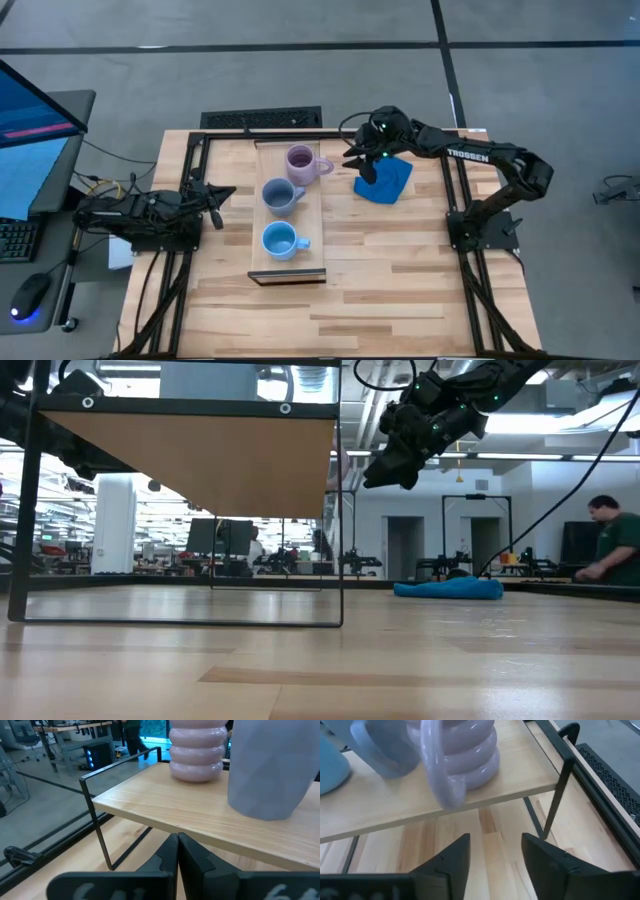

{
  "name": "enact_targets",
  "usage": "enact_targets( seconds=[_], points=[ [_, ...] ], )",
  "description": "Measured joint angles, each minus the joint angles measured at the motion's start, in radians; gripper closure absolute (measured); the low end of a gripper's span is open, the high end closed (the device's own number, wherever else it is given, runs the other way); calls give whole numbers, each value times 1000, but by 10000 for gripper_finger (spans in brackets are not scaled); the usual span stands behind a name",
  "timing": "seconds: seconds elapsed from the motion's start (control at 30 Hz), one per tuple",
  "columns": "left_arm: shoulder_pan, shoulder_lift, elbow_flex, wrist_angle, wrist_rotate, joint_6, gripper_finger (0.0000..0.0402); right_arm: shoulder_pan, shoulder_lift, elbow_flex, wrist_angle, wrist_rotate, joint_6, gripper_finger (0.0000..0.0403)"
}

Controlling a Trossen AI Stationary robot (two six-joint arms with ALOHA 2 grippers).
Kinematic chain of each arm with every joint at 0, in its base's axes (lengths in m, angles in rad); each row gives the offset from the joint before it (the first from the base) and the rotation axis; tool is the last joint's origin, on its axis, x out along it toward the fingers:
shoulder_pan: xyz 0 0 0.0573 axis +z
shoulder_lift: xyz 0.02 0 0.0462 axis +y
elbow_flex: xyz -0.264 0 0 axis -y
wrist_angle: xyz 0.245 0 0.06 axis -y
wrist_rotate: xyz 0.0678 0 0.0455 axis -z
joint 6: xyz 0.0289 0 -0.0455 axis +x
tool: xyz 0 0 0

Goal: Stack small to large cups/mugs on shelf
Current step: Put the light purple mug on the shelf

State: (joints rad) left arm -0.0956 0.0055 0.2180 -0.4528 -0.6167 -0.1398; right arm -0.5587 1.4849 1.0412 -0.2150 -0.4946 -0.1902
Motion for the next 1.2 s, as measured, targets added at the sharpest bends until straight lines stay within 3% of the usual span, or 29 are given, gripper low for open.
enact_targets(
  seconds=[0.2,0.37,0.63,0.93,1.2],
  points=[
    [0,0,0,-1,0,1,401,10,0,0,-1,0,-1,170],
    [0,0,0,-1,0,1,401,33,0,0,0,0,-34,163],
    [0,0,0,-1,0,1,401,89,0,1,77,12,-11,176],
    [0,0,0,-2,0,1,401,123,0,1,138,142,-8,194],
    [0,0,0,-6,0,0,401,140,5,1,164,144,0,221]
  ],
)
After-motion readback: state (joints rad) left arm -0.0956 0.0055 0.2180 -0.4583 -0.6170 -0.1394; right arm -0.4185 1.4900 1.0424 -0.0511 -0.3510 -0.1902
